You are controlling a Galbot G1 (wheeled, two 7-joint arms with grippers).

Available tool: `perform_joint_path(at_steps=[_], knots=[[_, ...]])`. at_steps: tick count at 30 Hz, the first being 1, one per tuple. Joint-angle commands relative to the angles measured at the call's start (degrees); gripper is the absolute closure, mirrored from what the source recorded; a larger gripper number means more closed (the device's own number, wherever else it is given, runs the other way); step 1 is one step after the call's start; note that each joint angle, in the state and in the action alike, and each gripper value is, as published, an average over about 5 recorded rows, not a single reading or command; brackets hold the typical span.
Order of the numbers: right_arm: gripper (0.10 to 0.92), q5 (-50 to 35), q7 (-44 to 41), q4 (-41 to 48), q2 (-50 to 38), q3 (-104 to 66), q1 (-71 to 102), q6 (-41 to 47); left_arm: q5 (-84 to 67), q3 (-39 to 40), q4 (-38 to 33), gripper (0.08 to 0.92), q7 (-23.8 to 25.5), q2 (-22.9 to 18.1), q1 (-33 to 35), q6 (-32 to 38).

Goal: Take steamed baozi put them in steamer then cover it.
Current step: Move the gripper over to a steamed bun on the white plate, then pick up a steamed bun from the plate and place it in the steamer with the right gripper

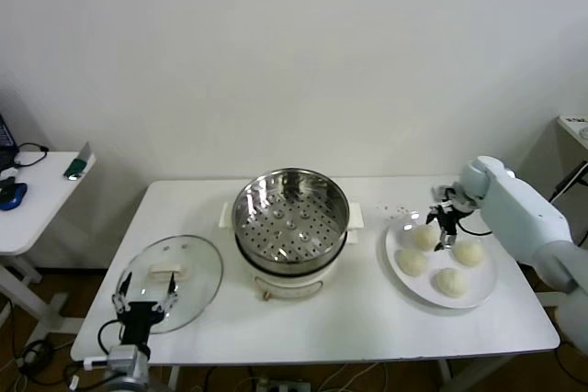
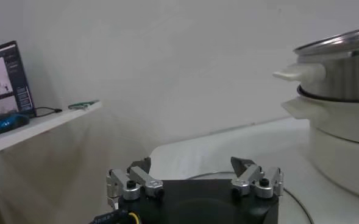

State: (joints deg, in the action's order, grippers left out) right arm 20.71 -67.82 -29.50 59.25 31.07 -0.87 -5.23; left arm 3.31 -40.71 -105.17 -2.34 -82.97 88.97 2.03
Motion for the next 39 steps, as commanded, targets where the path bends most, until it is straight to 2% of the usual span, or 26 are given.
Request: perform_joint_path(at_steps=[1,6,15,22,32,39], knots=[[0.203,2.1,0.3,2.7,2.5,-0.1,-0.6,-0.3,0.0,0.1,0.1,0.177,0.0,0.0,0.1,0.1],[0.213,4.3,0.5,3.7,2.8,-1.5,-0.7,-1.1,0.1,0.1,0.2,0.177,-0.1,0.0,0.3,0.3],[0.354,5.0,-0.2,4.1,3.1,-1.6,-0.5,-1.7,0.2,0.0,0.0,0.177,-0.2,0.0,0.5,0.3],[0.377,5.3,-1.2,3.5,2.7,-1.9,-0.8,-3.0,0.2,-0.1,-0.2,0.177,-0.4,-0.1,0.8,0.3],[0.379,-5.5,-4.6,-2.1,0.7,11.3,-12.3,-7.3,-0.1,-0.4,-1.4,0.177,-0.6,-0.1,1.7,0.3],[0.377,-11.6,-7.4,-4.3,5.7,22.5,-25.1,-13.5,-0.2,-0.4,-2.0,0.177,-0.9,-0.2,2.6,0.5]])
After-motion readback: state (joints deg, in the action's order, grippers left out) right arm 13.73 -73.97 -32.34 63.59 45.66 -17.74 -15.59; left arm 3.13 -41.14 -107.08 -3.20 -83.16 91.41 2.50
